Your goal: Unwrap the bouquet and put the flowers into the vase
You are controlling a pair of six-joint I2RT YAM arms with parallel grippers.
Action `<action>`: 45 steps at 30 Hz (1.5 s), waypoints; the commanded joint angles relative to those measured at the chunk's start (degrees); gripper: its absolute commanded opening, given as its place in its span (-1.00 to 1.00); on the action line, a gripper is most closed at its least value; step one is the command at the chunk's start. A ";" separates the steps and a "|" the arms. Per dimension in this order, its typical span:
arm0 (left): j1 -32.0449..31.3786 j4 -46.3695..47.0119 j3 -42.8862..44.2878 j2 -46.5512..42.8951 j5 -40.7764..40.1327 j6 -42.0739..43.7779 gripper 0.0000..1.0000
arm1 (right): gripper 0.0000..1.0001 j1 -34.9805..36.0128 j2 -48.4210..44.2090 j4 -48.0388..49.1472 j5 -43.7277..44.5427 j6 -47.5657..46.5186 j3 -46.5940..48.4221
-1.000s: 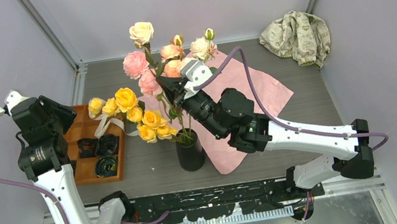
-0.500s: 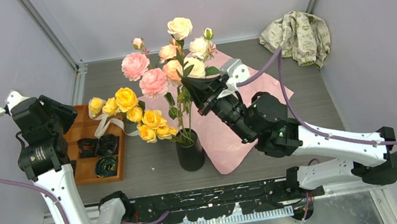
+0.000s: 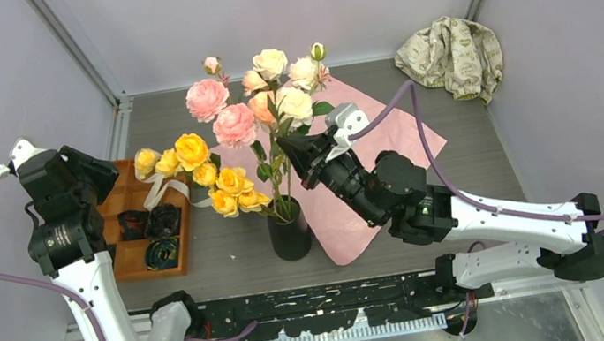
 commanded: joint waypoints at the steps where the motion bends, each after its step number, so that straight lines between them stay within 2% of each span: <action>1: 0.23 1.80 -0.03 -1.01 0.78 -0.31 -0.18 | -0.98 0.72 -1.17 0.89 1.94 2.08 -0.76; 19: 0.30 2.50 -1.39 -1.22 1.05 -0.64 -0.18 | -0.98 3.90 0.25 0.64 8.45 2.65 -6.47; 29: 0.30 2.70 -1.73 -1.27 1.21 -0.75 -0.18 | -0.99 8.10 2.32 0.81 13.48 1.39 -8.92; 45: 0.28 2.96 -2.28 -1.57 1.63 -0.92 -0.18 | -0.98 10.24 4.59 0.10 18.53 5.03 -13.45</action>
